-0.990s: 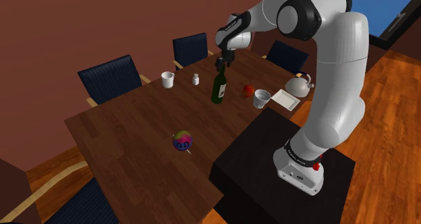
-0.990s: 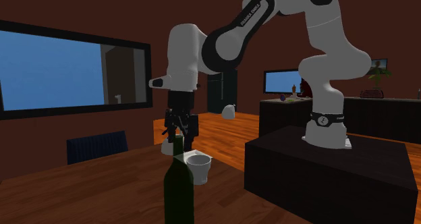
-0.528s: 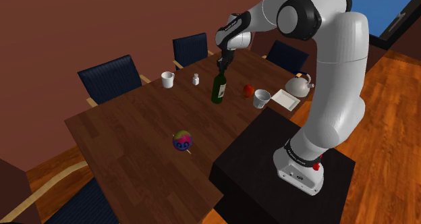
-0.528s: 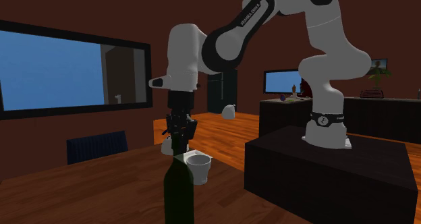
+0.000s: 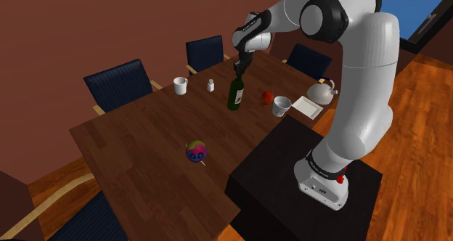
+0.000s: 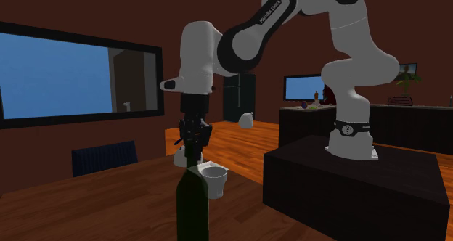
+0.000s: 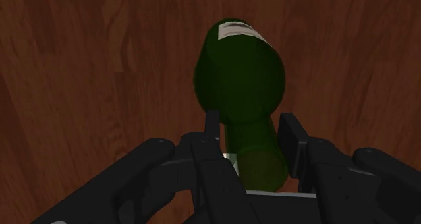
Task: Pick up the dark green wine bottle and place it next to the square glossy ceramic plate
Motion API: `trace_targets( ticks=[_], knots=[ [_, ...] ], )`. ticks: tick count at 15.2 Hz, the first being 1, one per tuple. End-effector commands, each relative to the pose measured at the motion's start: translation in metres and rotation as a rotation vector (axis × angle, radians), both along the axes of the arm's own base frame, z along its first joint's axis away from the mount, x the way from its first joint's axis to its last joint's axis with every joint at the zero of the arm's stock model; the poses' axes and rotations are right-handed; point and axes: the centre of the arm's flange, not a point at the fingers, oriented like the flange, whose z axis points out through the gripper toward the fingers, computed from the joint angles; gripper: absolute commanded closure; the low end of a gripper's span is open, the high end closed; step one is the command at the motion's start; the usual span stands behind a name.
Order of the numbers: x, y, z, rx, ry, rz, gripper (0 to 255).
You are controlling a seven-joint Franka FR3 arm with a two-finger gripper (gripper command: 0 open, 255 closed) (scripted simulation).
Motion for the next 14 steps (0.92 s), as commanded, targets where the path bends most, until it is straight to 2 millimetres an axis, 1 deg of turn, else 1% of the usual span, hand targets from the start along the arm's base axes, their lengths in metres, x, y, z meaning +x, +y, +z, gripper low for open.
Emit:
trace_targets(
  ticks=[1, 14],
  knots=[
    [0.000, 0.000, 0.010, 0.000, 0.000, 0.000, 255],
    [0.000, 0.000, 0.079, 0.000, -0.001, 0.000, 255]
  ],
)
